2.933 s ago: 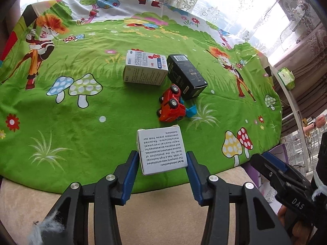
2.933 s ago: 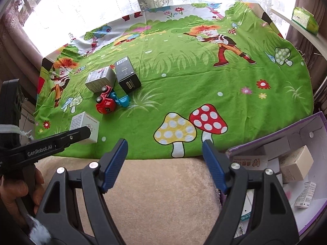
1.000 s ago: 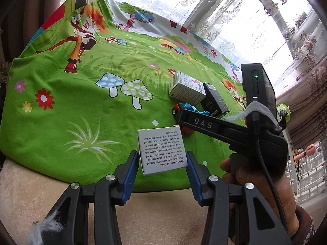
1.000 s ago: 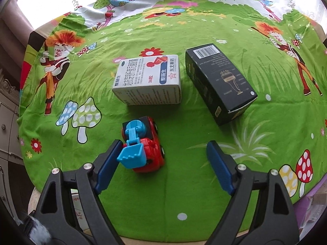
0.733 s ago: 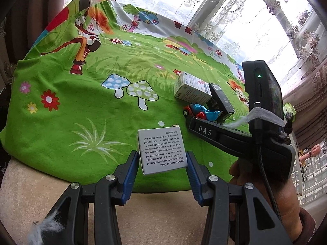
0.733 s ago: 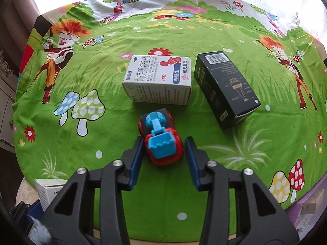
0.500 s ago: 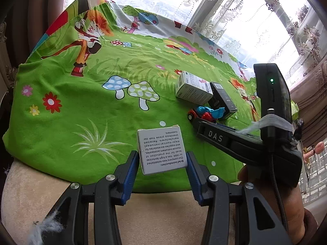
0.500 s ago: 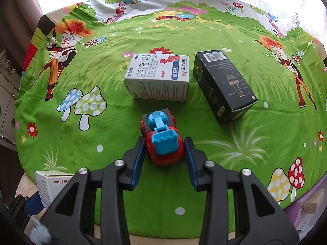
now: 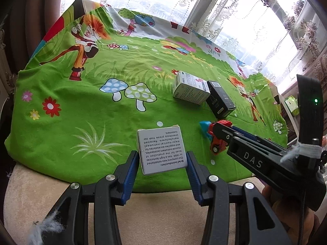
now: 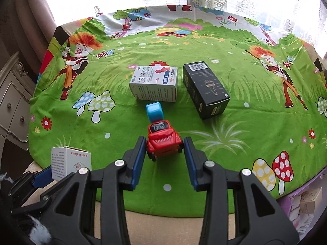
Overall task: Organize rigid objects
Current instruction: 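Carry the white box and red toy car over the purple box with both grippers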
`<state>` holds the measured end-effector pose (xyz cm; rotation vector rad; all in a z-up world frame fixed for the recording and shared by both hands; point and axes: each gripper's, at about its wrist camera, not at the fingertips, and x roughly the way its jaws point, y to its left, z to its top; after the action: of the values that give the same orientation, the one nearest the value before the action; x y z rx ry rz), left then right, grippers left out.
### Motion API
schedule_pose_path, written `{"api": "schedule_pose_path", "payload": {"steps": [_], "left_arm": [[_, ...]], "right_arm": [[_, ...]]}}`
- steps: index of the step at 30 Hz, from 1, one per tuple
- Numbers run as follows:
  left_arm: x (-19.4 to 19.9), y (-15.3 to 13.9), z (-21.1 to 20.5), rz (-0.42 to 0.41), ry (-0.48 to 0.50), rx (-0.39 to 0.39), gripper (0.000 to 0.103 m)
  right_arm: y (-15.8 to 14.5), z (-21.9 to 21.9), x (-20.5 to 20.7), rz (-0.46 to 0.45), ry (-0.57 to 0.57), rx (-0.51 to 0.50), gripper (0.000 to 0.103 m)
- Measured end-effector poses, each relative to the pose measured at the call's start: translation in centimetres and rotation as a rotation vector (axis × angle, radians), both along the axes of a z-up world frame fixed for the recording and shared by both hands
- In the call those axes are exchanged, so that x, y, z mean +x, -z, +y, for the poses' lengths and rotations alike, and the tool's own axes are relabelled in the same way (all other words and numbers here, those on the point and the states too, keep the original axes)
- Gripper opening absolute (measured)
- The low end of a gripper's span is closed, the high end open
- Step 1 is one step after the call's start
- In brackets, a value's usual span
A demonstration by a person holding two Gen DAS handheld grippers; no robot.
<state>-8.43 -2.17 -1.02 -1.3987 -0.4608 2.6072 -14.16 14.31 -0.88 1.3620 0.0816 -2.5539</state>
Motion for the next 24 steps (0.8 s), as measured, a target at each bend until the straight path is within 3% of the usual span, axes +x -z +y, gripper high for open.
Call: {"api": "schedule_pose_path", "payload": {"steps": [11, 24], "left_arm": [[0.0, 0.0, 0.1, 0.000, 0.007, -0.001, 0.047], [0.6, -1.3, 1.8, 0.032, 0.068, -0.018, 0.047]], "right_arm": [[-0.5, 3.0, 2.6, -0.029, -0.003, -0.054, 0.042], [-2.8, 6.8, 6.5, 0.054, 0.024, -0.046, 0.042]]}}
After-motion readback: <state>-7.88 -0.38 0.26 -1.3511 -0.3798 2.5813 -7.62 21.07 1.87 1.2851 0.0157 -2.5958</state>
